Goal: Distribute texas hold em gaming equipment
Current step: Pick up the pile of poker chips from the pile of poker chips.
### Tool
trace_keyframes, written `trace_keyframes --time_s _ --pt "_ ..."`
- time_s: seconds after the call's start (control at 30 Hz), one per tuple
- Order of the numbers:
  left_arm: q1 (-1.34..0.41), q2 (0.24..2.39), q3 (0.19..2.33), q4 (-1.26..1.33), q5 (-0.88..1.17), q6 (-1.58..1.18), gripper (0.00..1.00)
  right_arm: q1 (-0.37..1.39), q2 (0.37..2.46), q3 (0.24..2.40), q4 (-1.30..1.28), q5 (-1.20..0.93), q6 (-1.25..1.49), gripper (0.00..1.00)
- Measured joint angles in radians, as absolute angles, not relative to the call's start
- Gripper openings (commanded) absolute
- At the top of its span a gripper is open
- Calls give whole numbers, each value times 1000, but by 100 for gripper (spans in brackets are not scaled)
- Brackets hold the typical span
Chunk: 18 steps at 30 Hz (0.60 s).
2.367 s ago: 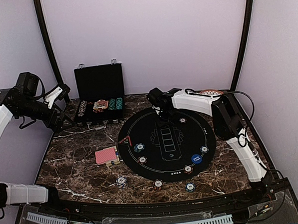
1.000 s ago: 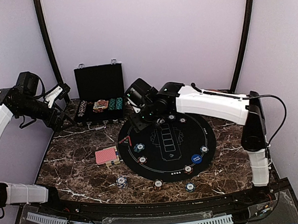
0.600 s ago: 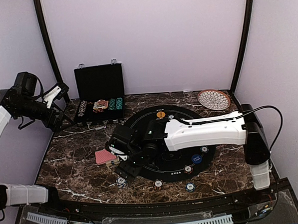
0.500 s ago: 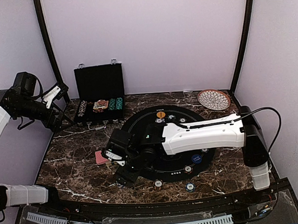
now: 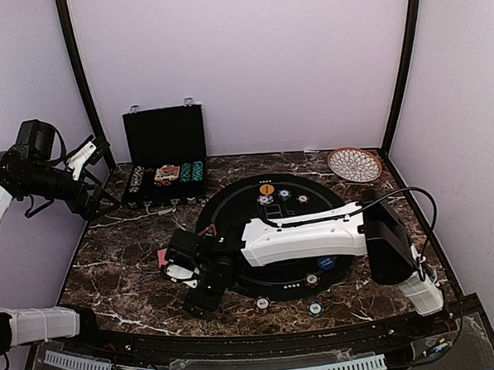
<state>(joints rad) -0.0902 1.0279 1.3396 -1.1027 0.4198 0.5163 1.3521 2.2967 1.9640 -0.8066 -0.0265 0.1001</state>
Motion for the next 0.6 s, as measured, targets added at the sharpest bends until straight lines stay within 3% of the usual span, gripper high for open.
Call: trace_keyframes --time_s 0.6 --pt "-90 1028 1340 -1109 422 517 99 1322 2299 1965 -808 -35 87 81"
